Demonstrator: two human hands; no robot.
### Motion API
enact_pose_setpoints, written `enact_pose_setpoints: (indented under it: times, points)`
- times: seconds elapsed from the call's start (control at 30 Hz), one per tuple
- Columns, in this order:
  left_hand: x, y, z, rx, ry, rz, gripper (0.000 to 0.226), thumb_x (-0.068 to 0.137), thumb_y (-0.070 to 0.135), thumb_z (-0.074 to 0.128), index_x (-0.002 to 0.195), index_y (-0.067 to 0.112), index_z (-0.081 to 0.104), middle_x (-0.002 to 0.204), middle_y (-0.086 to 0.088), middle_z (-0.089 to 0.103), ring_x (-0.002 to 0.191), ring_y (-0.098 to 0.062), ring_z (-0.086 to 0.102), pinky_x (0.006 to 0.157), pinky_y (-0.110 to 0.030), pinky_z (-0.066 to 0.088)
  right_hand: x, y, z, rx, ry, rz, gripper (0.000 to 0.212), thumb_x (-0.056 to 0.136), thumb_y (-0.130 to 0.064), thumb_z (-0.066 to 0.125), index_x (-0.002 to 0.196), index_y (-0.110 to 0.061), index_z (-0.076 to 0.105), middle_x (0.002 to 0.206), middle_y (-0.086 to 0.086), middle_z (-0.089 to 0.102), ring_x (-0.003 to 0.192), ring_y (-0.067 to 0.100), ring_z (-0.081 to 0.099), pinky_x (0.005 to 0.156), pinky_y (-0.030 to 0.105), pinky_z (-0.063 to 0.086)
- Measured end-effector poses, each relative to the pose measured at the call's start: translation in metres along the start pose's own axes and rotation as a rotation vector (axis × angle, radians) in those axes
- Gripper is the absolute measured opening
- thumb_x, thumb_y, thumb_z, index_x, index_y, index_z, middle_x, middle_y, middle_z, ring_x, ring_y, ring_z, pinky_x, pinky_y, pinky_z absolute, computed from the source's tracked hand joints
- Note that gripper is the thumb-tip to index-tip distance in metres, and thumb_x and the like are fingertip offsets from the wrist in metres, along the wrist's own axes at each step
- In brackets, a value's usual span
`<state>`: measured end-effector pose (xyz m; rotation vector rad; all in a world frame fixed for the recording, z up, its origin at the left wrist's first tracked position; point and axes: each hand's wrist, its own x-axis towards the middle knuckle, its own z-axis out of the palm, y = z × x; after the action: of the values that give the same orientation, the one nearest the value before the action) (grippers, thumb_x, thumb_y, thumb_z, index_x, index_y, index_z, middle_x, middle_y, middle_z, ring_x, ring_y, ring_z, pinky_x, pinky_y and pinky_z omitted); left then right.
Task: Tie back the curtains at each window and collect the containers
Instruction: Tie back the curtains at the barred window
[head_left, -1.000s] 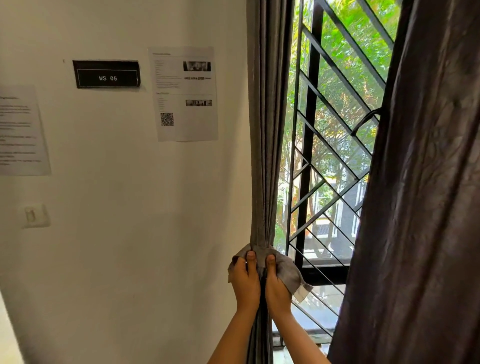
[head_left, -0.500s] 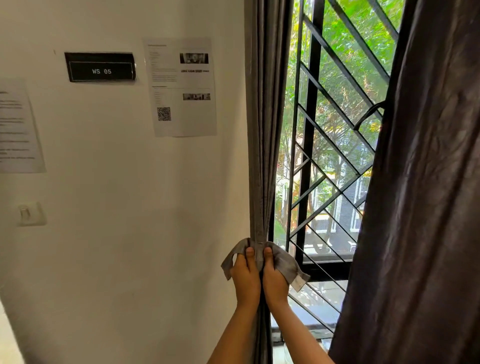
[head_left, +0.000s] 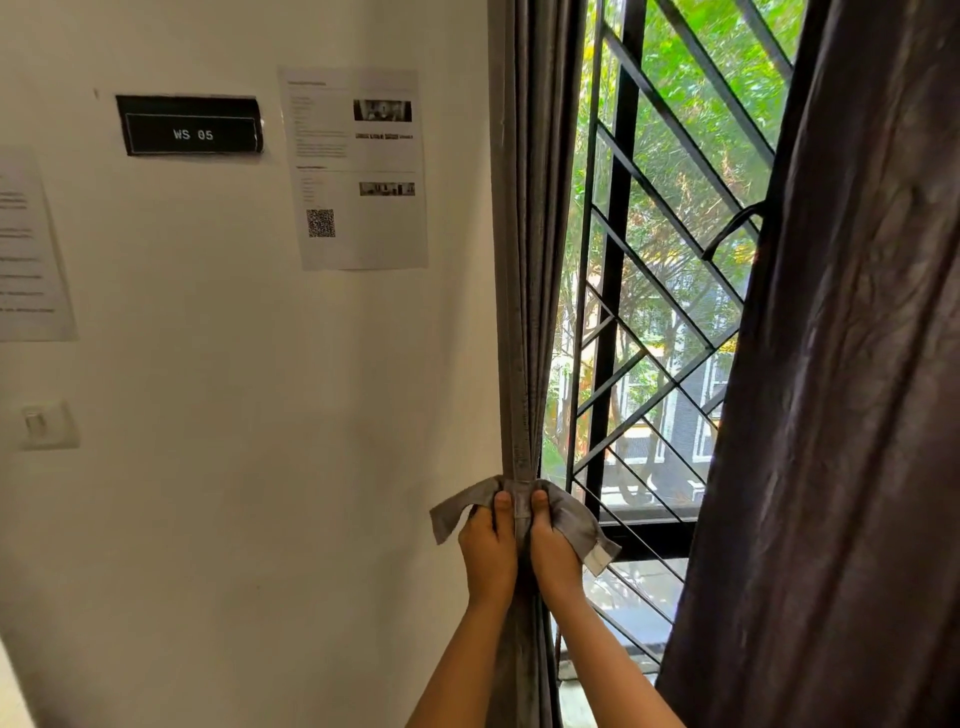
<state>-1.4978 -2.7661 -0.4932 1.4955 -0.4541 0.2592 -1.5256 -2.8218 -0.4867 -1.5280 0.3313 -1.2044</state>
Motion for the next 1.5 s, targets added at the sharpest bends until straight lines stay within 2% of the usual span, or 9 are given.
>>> enact_pose_setpoints:
  times: [0.33, 0.53, 0.73, 0.83, 0.97, 1.1, 1.17, 1.27, 1.5]
  points:
    - [-0.005, 0.011, 0.003, 0.019, 0.017, 0.056, 0.022, 0.099, 0.019, 0.042, 0.088, 0.012, 0.059, 0.069, 0.008, 0.058, 0.059, -0.004, 0.060, 0.057, -0.006, 0.046, -0.003, 0.000, -0.004, -0.016, 0.027, 0.007, 0.032, 0.098, -0.015, 0.049, 0.073, -0.028, 0.066, 0.075, -0.002, 0.070, 0.069, 0.011, 0.068, 0.064, 0.023, 0.055]
    - [-0.003, 0.011, 0.007, 0.015, 0.010, 0.051, 0.028, 0.100, 0.024, 0.039, 0.111, 0.009, 0.059, 0.091, 0.001, 0.065, 0.081, -0.004, 0.061, 0.070, -0.004, 0.046, -0.002, -0.010, -0.005, 0.062, -0.034, 0.110, 0.022, 0.098, -0.012, 0.048, 0.088, -0.016, 0.068, 0.081, -0.006, 0.070, 0.076, 0.010, 0.068, 0.064, 0.010, 0.049]
    - [0.005, 0.009, 0.001, 0.067, -0.034, 0.007, 0.033, 0.101, 0.029, 0.036, 0.117, 0.013, 0.060, 0.105, -0.002, 0.066, 0.096, -0.014, 0.063, 0.089, -0.029, 0.053, 0.006, -0.003, -0.009, 0.030, -0.110, 0.392, 0.018, 0.098, -0.027, 0.050, 0.109, -0.018, 0.060, 0.097, 0.005, 0.066, 0.085, 0.013, 0.063, 0.058, 0.010, 0.047]
    - [0.004, 0.014, 0.000, 0.055, -0.028, -0.008, 0.032, 0.100, 0.027, 0.037, 0.110, 0.010, 0.062, 0.099, -0.004, 0.066, 0.090, -0.015, 0.064, 0.084, -0.027, 0.054, 0.001, -0.006, -0.008, 0.104, -0.089, 0.323, 0.015, 0.097, -0.018, 0.050, 0.095, -0.019, 0.065, 0.092, 0.007, 0.070, 0.083, 0.016, 0.068, 0.066, 0.020, 0.052]
    - [0.008, 0.013, -0.002, 0.116, 0.045, -0.028, 0.033, 0.099, 0.028, 0.041, 0.101, 0.005, 0.065, 0.097, -0.004, 0.063, 0.095, -0.020, 0.058, 0.090, -0.036, 0.048, -0.009, -0.016, -0.009, 0.096, -0.062, 0.133, 0.022, 0.094, -0.003, 0.052, 0.089, -0.016, 0.069, 0.084, -0.003, 0.072, 0.076, 0.003, 0.069, 0.066, 0.014, 0.052]
    - [0.003, 0.015, -0.009, 0.046, -0.025, -0.052, 0.034, 0.100, 0.028, 0.037, 0.097, 0.009, 0.064, 0.087, -0.004, 0.067, 0.083, -0.017, 0.064, 0.069, -0.016, 0.050, -0.014, -0.020, -0.005, 0.062, -0.040, 0.069, 0.021, 0.094, -0.006, 0.054, 0.083, -0.015, 0.070, 0.079, -0.002, 0.071, 0.070, 0.005, 0.067, 0.062, 0.013, 0.050]
    - [-0.001, 0.014, -0.008, 0.014, 0.011, -0.025, 0.034, 0.100, 0.029, 0.037, 0.104, 0.010, 0.065, 0.091, -0.004, 0.069, 0.084, -0.016, 0.065, 0.074, -0.018, 0.052, -0.016, -0.022, -0.003, 0.045, -0.032, 0.057, 0.023, 0.094, -0.009, 0.054, 0.079, -0.018, 0.068, 0.076, -0.003, 0.070, 0.067, 0.004, 0.066, 0.061, 0.013, 0.050]
    - [-0.002, 0.013, -0.005, -0.061, 0.082, -0.122, 0.038, 0.099, 0.034, 0.039, 0.097, 0.008, 0.066, 0.084, -0.006, 0.068, 0.079, -0.020, 0.066, 0.068, -0.026, 0.053, -0.018, -0.023, 0.000, 0.046, -0.015, 0.092, 0.029, 0.095, -0.008, 0.052, 0.074, -0.024, 0.063, 0.072, -0.008, 0.066, 0.062, -0.005, 0.063, 0.056, 0.008, 0.047]
    - [0.003, 0.011, -0.005, -0.200, 0.075, -0.402, 0.032, 0.095, 0.044, 0.047, 0.098, 0.018, 0.065, 0.088, -0.006, 0.068, 0.082, -0.022, 0.065, 0.079, -0.036, 0.055, -0.005, -0.015, -0.006, 0.073, -0.105, 0.298, 0.011, 0.095, -0.014, 0.055, 0.086, -0.017, 0.061, 0.085, 0.005, 0.065, 0.077, 0.017, 0.062, 0.060, 0.010, 0.048]
